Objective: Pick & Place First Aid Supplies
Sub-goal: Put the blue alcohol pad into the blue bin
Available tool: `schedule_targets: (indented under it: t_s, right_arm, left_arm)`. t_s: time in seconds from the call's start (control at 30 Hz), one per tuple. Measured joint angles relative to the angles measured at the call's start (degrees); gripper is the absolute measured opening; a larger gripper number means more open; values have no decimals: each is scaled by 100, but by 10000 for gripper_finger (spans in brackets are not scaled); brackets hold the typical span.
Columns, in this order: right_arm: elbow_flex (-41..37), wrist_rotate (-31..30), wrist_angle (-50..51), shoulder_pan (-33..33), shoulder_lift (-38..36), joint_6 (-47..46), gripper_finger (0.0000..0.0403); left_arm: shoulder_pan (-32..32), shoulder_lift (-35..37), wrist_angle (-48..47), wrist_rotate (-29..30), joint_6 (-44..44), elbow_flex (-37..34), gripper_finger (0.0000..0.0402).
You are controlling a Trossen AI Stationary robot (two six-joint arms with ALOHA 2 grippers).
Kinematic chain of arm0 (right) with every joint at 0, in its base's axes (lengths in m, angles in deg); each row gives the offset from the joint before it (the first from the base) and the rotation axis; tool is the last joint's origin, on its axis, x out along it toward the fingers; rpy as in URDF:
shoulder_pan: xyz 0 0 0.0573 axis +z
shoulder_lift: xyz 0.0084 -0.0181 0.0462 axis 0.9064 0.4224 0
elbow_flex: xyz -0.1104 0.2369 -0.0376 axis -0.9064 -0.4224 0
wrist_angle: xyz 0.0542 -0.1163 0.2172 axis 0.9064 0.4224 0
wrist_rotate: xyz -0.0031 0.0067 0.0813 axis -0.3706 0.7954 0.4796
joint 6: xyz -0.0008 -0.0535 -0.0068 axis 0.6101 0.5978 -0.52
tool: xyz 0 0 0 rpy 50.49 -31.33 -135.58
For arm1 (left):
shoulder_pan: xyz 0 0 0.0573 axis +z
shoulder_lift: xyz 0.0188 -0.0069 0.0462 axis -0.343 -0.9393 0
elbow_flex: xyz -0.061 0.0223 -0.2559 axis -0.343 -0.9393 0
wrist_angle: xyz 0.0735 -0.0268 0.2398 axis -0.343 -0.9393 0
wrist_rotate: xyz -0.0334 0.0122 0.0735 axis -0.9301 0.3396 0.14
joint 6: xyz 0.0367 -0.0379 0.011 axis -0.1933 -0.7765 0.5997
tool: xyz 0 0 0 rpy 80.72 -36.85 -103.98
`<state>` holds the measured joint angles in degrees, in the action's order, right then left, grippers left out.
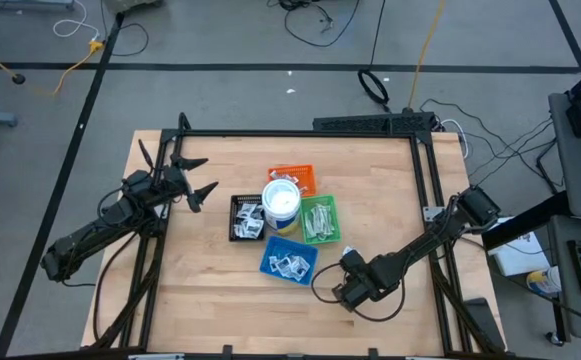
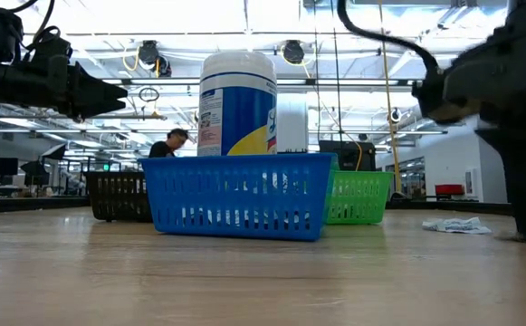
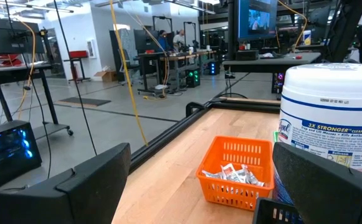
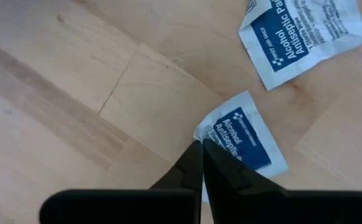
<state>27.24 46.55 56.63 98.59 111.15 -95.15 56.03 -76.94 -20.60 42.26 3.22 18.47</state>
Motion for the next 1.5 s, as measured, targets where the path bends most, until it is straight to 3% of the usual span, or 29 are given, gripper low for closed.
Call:
schedule_targets:
  t_s: [0.47,0.7,0.97,1.33,1.5]
  right_arm:
    - [1234,-16,2122,-23,-414,-372,1]
    - [1652,-32,2344,-192,-368,-606,0]
    - [2997,-35,2882,-806,443,179,0]
    - [5631,-21,3434,-1380,2013,1520,0]
    - [6317,-24,3439,-1513,2351,1748,0]
  left_arm:
    - [0,0,0,0,0,0,397]
    - [0,0,0,0,0,1,397]
    - [0,0,0,0,0,0,397]
    - [0,0,0,0,0,1,397]
    - [0,0,0,0,0,1,397]
